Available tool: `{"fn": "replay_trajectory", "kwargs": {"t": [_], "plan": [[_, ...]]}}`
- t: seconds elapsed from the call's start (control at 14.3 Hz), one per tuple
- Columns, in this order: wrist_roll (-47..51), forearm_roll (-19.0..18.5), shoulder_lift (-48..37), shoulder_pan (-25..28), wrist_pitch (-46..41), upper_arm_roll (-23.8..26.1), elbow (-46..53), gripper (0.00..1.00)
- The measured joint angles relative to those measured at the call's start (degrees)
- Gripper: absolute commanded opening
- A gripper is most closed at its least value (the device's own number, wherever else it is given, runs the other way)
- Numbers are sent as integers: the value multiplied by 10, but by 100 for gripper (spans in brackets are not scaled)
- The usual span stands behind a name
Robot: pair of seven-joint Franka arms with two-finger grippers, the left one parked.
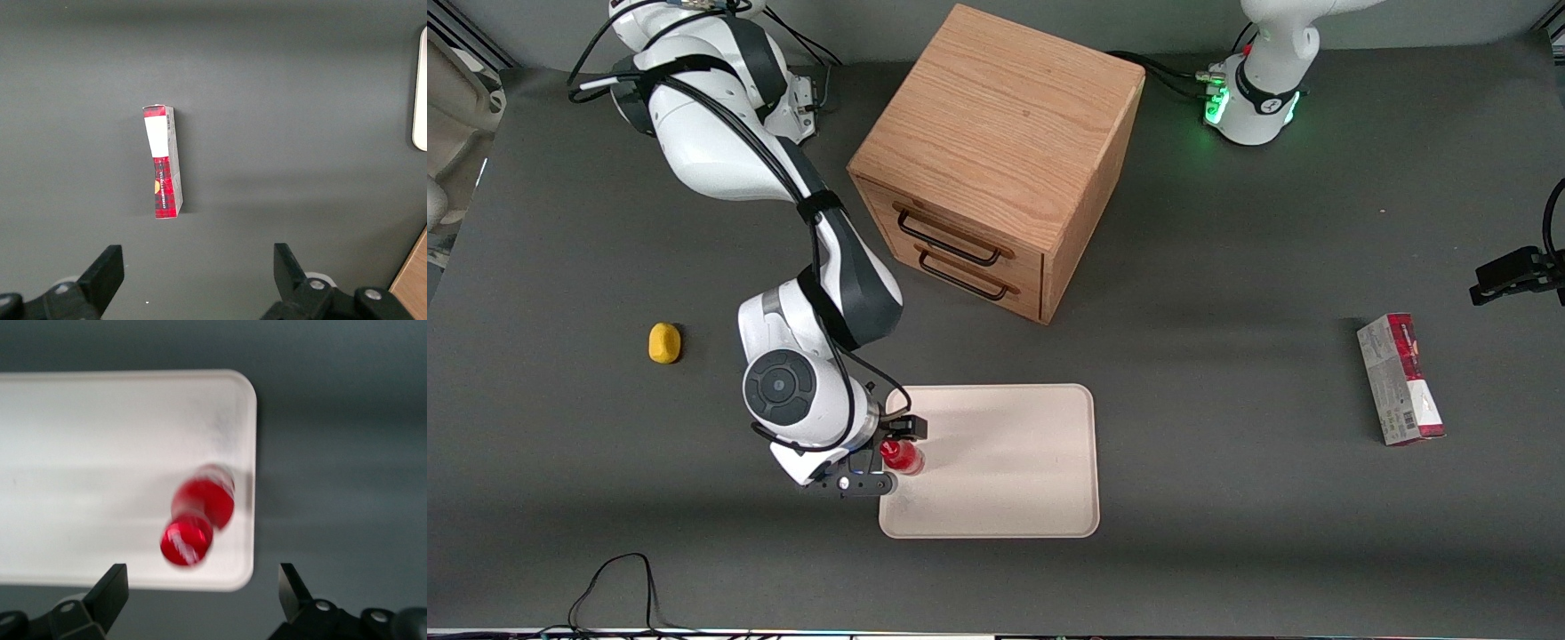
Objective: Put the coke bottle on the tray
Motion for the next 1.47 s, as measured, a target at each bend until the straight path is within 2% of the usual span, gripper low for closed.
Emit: {"fn": "replay_trajectory", "kwargs": {"t": [0.42,0.63,0.91,1.12,1.26,1.47], "plan": [[0,0,-104,0,-185,0,10,100],[0,0,-166,-1,-249,0,4,100],[0,-2,-269,-1,-267,0,-69,100],[-12,-26,-343,-5,-266,-2,-141,100],[-44,-32,-385,-35,-256,-2,-188,100],[-116,-32,-458,-113,-209,0,-280,100]]}}
